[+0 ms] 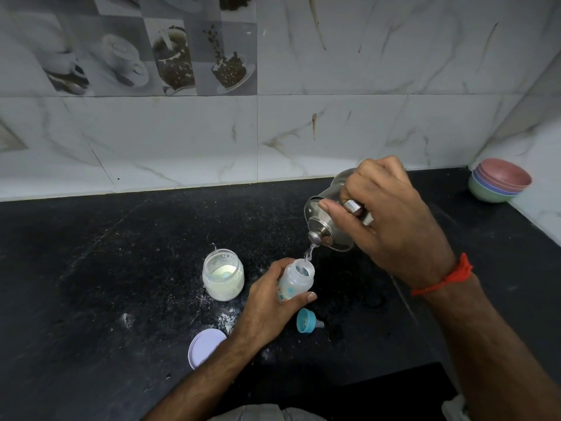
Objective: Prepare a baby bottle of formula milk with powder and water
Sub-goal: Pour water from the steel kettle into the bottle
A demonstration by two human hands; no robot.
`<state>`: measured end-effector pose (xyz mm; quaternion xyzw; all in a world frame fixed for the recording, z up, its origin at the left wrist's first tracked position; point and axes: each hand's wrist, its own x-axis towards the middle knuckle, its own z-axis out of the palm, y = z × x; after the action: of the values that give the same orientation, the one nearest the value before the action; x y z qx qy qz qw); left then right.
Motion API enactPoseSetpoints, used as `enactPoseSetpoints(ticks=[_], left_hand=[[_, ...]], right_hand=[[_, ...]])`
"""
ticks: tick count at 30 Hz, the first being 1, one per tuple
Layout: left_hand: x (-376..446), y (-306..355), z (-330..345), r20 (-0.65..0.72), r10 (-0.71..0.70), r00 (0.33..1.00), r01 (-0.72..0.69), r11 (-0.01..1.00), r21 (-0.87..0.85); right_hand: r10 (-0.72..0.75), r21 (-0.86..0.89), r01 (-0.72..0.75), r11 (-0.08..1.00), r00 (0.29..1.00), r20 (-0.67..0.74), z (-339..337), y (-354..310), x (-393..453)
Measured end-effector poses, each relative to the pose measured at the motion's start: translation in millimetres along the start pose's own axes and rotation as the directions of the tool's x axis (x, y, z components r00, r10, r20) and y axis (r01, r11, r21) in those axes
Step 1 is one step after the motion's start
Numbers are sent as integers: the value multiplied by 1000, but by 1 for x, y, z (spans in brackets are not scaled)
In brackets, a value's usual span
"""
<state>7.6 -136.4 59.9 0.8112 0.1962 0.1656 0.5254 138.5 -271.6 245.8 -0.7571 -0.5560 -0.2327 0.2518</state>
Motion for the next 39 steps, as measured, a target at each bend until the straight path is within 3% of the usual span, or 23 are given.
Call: enactPoseSetpoints(ticks=[13,23,26,29,34,37,39], left_hand=[[2,0,1,-16,5,1000,-6,999,-44],[1,6,-5,-39,-28,999,25,996,-84],[-1,6,-6,-28,-33,999,30,996,-81],[-3,5,-5,-24,-38,999,36,997,-74],[-4,2,-3,-53,-60,997,54,992,-111],[-5,-2,-4,-92,-61,994,48,989,-138],[-5,-4,-6,-125,-61,990,42,988,-148]], right_hand=[[32,16,-32,999,999,9,10,7,-5],[361,298,-343,891,933,-7,50,24,-38],[499,437,-448,780,867,-2,60,26,-50],[628,611,-538,581,774,85,69,31,-61],[780,766,-620,170,560,280,99,55,-94],[852,790,-613,-12,408,329,124,68,-118],[894,790,-609,-73,311,323,140,74,-134]])
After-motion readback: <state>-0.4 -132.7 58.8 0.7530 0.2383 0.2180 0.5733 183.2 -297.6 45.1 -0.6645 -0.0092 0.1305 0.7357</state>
